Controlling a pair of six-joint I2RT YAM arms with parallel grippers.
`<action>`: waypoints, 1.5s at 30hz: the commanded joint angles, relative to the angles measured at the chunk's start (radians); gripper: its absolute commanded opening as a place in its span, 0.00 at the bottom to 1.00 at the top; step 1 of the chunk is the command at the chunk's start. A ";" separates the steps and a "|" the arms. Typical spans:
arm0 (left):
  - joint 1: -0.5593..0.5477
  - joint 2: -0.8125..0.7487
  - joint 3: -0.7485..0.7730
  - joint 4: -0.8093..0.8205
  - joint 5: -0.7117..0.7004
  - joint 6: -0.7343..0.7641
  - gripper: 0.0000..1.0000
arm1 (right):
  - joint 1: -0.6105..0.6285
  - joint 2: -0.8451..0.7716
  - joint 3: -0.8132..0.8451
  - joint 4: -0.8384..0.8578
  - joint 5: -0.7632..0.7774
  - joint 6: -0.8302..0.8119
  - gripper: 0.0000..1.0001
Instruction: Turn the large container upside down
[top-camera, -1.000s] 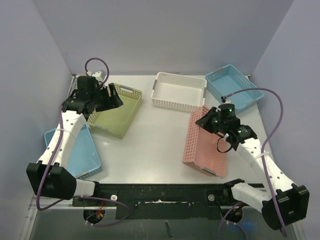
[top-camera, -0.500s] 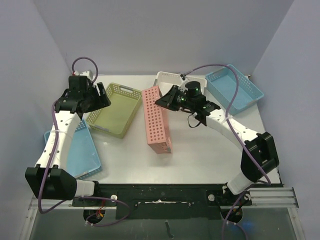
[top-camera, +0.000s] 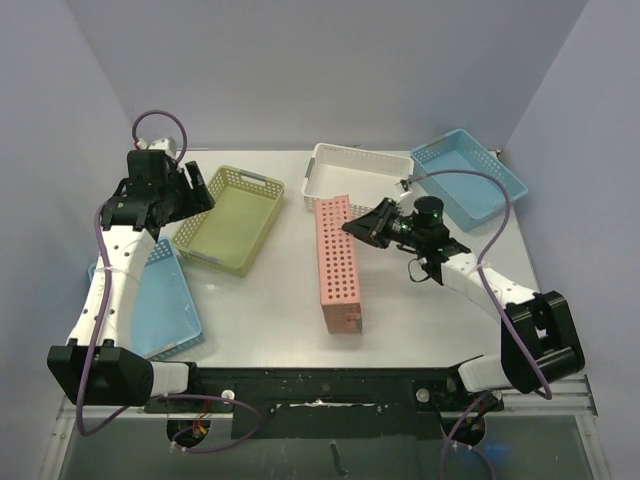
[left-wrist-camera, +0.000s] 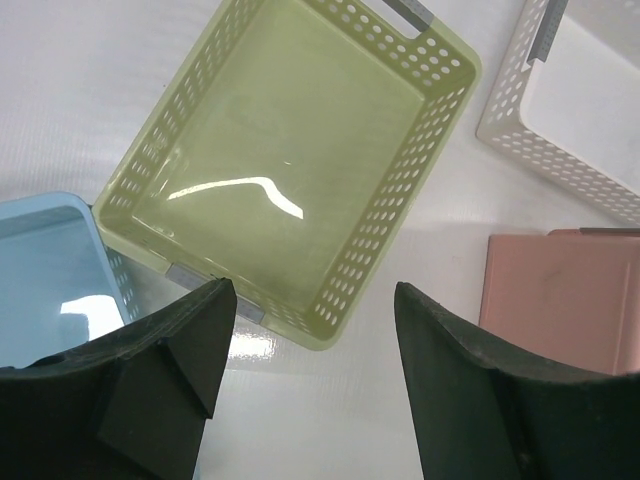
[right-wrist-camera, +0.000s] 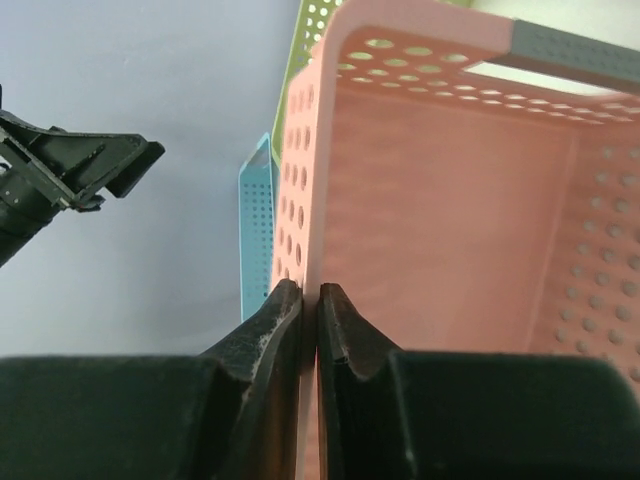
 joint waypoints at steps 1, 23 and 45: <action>0.003 0.005 0.050 0.034 0.038 0.008 0.64 | -0.091 -0.062 -0.158 0.094 -0.144 -0.002 0.00; 0.001 0.024 0.048 0.036 0.070 0.009 0.64 | -0.494 -0.177 -0.086 -0.731 0.144 -0.459 0.75; -0.425 0.307 -0.027 0.208 0.246 -0.080 0.63 | -0.232 -0.357 0.229 -0.932 0.495 -0.527 0.90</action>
